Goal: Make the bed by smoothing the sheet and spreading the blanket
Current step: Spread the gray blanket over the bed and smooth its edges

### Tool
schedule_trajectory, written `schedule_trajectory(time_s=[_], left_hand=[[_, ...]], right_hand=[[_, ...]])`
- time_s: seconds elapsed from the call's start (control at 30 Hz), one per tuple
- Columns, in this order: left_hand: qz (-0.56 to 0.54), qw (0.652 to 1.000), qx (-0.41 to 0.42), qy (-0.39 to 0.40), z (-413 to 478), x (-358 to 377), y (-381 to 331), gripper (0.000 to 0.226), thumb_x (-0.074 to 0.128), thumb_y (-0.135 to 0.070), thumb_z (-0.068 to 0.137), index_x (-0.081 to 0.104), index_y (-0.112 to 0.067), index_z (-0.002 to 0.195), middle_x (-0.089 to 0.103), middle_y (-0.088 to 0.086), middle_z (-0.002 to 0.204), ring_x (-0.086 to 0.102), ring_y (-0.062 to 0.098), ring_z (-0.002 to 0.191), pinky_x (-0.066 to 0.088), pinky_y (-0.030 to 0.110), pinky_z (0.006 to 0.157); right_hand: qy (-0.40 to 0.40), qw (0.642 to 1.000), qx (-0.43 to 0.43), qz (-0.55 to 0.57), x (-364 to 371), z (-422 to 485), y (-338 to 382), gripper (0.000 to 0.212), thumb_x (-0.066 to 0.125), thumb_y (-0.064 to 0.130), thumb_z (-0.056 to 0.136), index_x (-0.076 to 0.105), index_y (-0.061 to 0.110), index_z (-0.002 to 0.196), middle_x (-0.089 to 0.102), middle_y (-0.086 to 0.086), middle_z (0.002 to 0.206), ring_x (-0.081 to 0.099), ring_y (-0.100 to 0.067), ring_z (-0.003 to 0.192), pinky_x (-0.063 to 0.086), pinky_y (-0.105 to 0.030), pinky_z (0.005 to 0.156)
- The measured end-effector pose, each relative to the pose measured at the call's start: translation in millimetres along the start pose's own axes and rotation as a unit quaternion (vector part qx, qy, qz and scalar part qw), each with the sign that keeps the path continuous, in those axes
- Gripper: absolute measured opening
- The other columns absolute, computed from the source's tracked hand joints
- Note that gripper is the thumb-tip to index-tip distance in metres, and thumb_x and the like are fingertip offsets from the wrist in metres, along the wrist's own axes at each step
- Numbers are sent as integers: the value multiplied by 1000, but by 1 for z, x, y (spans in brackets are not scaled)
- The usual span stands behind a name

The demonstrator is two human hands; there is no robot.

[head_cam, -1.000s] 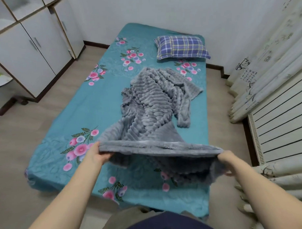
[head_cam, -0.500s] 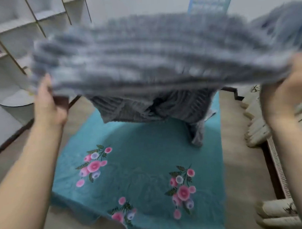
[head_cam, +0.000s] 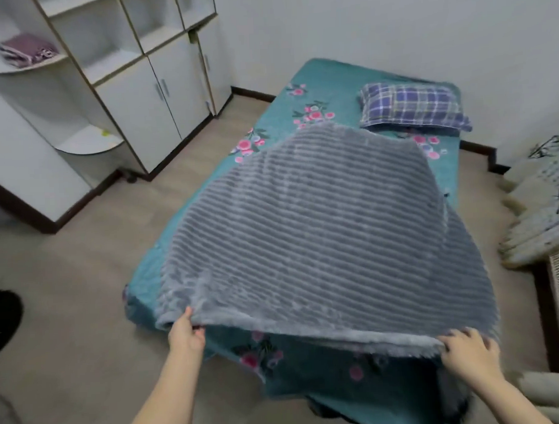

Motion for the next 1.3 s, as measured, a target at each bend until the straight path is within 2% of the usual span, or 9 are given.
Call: schedule_trajectory(time_s=[0.17,0.27,0.4,0.53,0.7,0.8,0.93,1.1,1.3], left_hand=[[-23,998,18,57,-17,37,-53,53,53,7,73,53,-3,125,65,20,112,59,29,111,37,35,108],[-153,981,-45,112,-11,73,-106,22,43,3,96,58,6,113,57,28,120,52,32,102,-4,65,104],[-81,981,137,108,-11,104,-191,39,43,-15,99,45,-14,138,50,13,141,51,28,126,41,44,106],[-161,960,214,82,3,59,-220,56,50,-18,92,35,-16,146,48,15,143,52,31,126,42,49,104],[-170,978,119,36,8,-7,-127,52,37,-53,97,49,-22,137,56,-1,136,53,18,123,39,37,108],[21,998,-49,43,-15,-6,-10,23,37,-29,102,58,-19,105,66,-1,96,54,21,104,51,31,78],[369,868,-216,253,-76,20,131,48,48,9,88,52,-11,131,64,5,111,59,21,116,50,24,63],[454,779,-1,433,-147,95,177,56,87,-29,63,60,-31,113,68,-24,106,63,-4,101,48,19,86],[394,877,30,274,-166,116,174,14,68,-15,85,67,-9,97,72,5,77,65,19,69,52,30,67]], right_hand=[[-47,959,13,280,-23,2,21,47,45,4,92,49,11,138,53,-14,139,49,-33,126,41,-37,98],[-85,937,-71,332,-52,-10,33,17,58,4,84,66,17,91,71,-7,93,64,-31,97,43,-37,71],[-55,940,-176,286,-69,-33,50,20,78,16,71,61,27,73,67,9,70,62,-9,72,40,-20,63],[-30,973,-195,123,-45,-37,63,13,69,20,73,57,23,76,57,1,85,59,-18,88,39,-29,72],[-32,964,-157,214,-18,-43,90,13,64,30,82,60,20,89,66,1,91,62,-24,93,44,-33,72],[-41,909,-117,399,-36,-39,118,12,65,18,85,61,8,81,63,-6,78,56,-18,78,38,-33,67],[-5,831,-115,544,-77,-38,150,16,64,14,83,59,-1,80,54,-5,71,49,-15,70,39,-31,63],[99,741,-145,648,-104,-50,179,6,66,10,86,62,8,90,65,-11,85,62,-17,74,51,-26,63],[137,685,-203,686,-86,-47,150,40,57,9,95,50,4,134,59,-9,127,57,-10,111,48,-9,85]])
Point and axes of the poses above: each hand's wrist, its own z-axis towards the middle knuckle, its own x-axis out of the palm, y = z × x, the point moved 2 cm from there along z, towards the middle knuckle
